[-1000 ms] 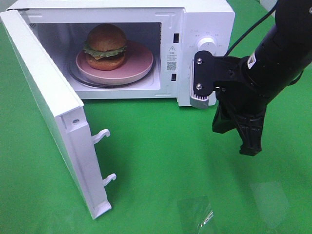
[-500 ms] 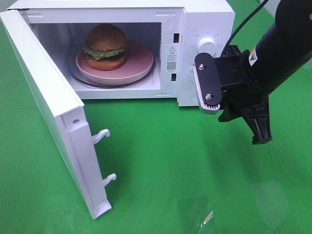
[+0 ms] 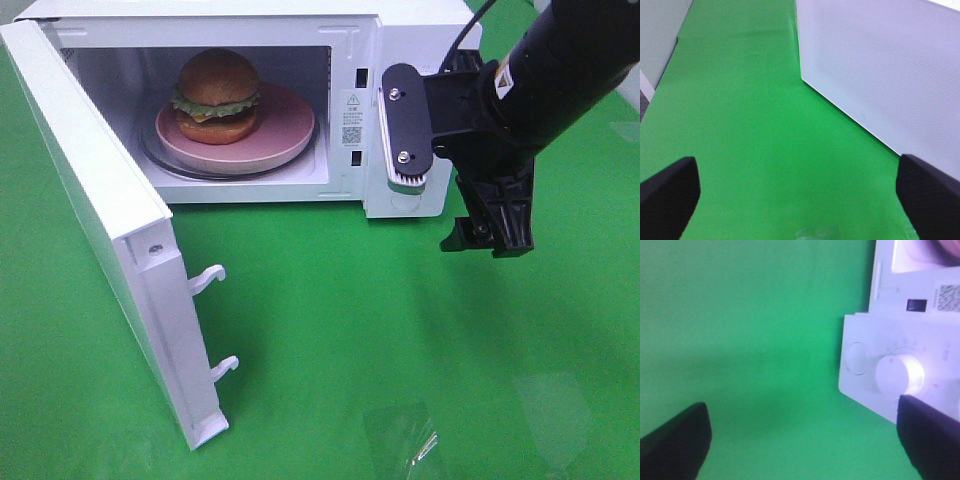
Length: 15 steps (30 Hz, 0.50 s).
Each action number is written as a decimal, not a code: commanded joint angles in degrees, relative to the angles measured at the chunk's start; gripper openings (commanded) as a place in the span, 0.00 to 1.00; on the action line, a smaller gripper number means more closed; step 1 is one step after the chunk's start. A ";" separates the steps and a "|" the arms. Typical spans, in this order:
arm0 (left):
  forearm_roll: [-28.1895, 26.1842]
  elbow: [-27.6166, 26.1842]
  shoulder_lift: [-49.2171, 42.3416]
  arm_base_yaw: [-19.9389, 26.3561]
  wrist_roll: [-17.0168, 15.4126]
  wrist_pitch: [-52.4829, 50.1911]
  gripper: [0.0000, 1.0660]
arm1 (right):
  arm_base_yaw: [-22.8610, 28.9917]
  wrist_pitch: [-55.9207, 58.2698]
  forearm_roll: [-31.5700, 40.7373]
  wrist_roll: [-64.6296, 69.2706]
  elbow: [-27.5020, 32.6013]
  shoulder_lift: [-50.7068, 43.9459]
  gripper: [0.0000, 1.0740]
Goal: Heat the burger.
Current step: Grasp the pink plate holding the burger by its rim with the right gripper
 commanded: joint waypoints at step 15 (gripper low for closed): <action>0.11 0.17 -1.38 0.06 0.06 0.00 0.94 | 6.88 -6.70 -13.52 9.57 -9.57 8.82 0.90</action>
